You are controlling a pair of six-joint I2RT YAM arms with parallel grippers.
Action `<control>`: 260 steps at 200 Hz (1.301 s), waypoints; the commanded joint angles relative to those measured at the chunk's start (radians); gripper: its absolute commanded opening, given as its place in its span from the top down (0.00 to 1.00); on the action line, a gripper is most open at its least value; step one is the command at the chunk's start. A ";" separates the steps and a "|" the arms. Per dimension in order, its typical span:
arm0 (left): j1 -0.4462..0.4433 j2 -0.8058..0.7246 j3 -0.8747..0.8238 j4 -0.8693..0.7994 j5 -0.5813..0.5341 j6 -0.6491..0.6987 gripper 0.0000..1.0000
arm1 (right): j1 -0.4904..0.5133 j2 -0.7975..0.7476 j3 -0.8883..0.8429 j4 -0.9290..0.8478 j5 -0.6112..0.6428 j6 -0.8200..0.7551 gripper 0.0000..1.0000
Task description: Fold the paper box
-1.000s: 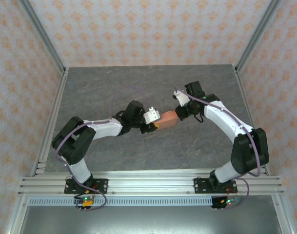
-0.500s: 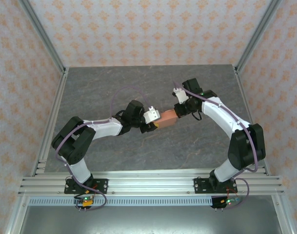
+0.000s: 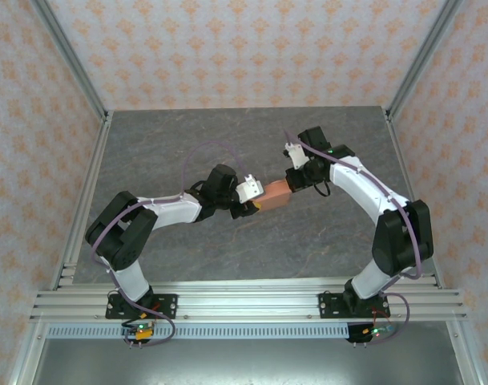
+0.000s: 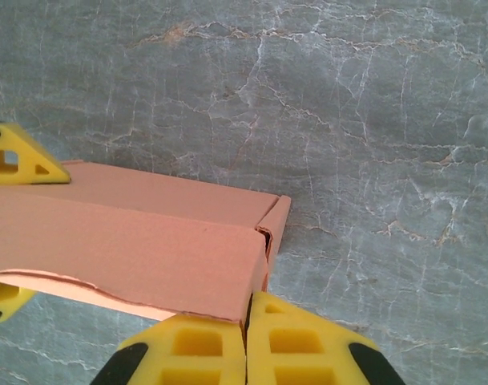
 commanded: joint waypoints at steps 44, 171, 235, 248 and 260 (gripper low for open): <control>-0.009 0.018 0.022 -0.008 -0.005 0.033 0.58 | 0.036 0.040 -0.012 0.015 -0.133 0.102 0.92; -0.009 0.024 0.034 -0.026 0.000 0.038 0.58 | 0.039 0.045 0.022 0.022 -0.143 0.181 0.93; -0.009 0.023 0.033 -0.029 0.005 0.041 0.58 | 0.054 -0.004 -0.142 0.143 -0.105 0.145 0.92; -0.009 0.024 0.033 -0.029 0.004 0.042 0.58 | 0.054 -0.010 -0.163 0.140 -0.083 0.109 0.92; -0.009 0.025 0.036 -0.033 0.006 0.043 0.58 | 0.054 -0.009 -0.173 0.130 -0.089 0.069 0.91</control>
